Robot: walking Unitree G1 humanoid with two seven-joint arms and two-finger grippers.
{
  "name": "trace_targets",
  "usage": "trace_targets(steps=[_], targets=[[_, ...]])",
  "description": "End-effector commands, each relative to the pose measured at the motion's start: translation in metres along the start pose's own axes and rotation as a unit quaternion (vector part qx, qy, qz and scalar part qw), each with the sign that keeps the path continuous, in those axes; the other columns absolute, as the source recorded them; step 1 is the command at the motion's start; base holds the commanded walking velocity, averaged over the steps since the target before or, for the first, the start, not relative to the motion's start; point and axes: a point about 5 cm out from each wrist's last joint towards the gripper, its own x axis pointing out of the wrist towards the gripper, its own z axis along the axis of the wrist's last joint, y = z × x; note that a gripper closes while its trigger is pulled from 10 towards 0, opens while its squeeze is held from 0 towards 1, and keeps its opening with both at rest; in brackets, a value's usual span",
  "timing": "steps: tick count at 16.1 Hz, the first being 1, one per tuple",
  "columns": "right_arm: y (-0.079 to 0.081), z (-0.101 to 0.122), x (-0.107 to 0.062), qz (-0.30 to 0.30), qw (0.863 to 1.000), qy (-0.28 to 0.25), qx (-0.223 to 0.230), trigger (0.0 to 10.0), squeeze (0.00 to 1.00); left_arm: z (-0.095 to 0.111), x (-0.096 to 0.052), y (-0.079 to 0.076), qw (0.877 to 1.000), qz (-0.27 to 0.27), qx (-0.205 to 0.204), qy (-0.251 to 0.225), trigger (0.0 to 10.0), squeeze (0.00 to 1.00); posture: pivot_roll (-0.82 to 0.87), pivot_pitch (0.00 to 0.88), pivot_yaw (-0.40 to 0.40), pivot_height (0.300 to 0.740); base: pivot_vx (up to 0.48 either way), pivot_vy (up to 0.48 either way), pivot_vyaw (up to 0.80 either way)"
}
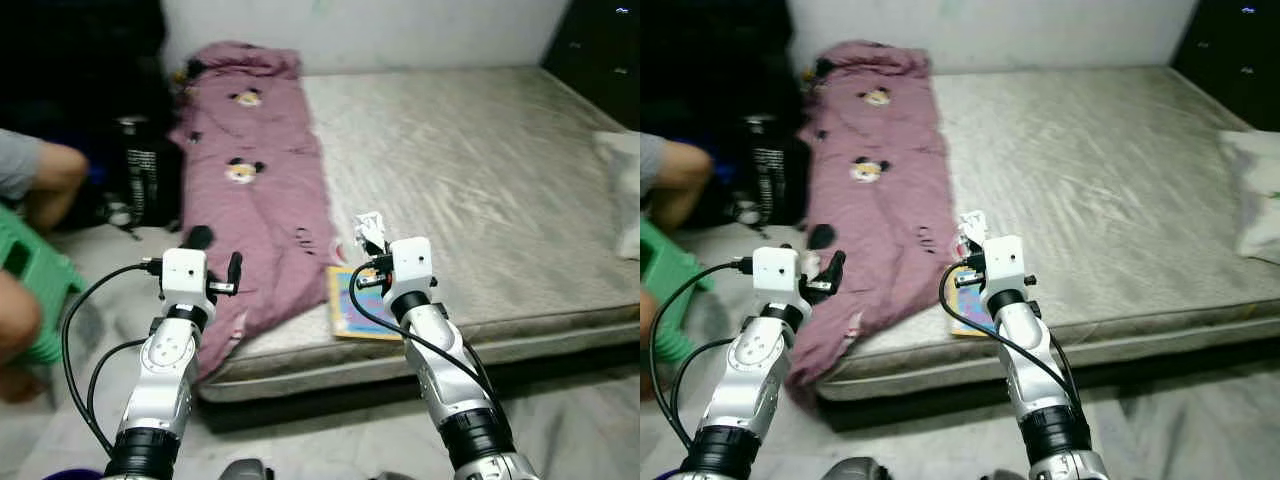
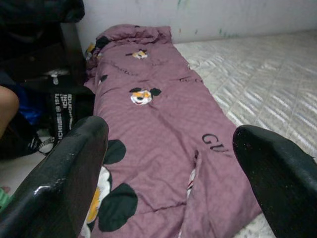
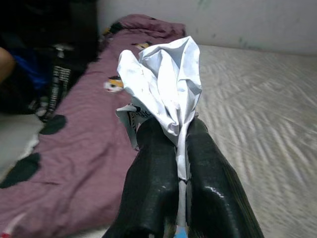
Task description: Clean up the room
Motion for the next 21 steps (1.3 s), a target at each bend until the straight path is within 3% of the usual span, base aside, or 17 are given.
trace_targets(steps=[1, 4, 9, 14, 21], targets=[[-0.009, -0.002, -0.003, -0.011, 1.000, 0.001, -0.005, 10.0, 0.00, 0.001, 0.001, -0.009, 1.000, -0.012, -0.004, -0.003, 10.0, 0.00, 0.06, 0.000, -0.001, 0.740, 0.000, 0.000, 0.00], [-0.009, 0.000, -0.003, -0.008, 1.000, -0.007, 0.002, 10.0, 0.00, 0.005, 0.002, -0.008, 1.000, -0.012, -0.001, -0.017, 10.0, 0.00, 0.06, 0.000, -0.001, 0.740, 0.000, 0.000, 0.00], [-0.005, 0.001, -0.003, 0.010, 1.000, -0.012, -0.008, 10.0, 0.00, 0.011, 0.001, -0.015, 0.998, -0.030, 0.032, -0.044, 10.0, 0.00, 0.06, 0.000, -0.003, 0.740, 0.000, 0.000, 0.76], [-0.004, 0.001, -0.003, 0.020, 1.000, -0.013, -0.008, 10.0, 0.00, 0.005, 0.001, -0.008, 1.000, 0.003, 0.002, -0.021, 10.0, 0.00, 0.07, 0.000, -0.010, 0.740, 0.000, 0.000, 0.80], [-0.004, 0.001, -0.003, 0.020, 1.000, -0.011, -0.007, 10.0, 0.00, 0.003, 0.001, -0.010, 1.000, -0.002, 0.012, -0.012, 10.0, 0.00, 0.06, 0.000, -0.007, 0.740, 0.000, 0.000, 0.80]])
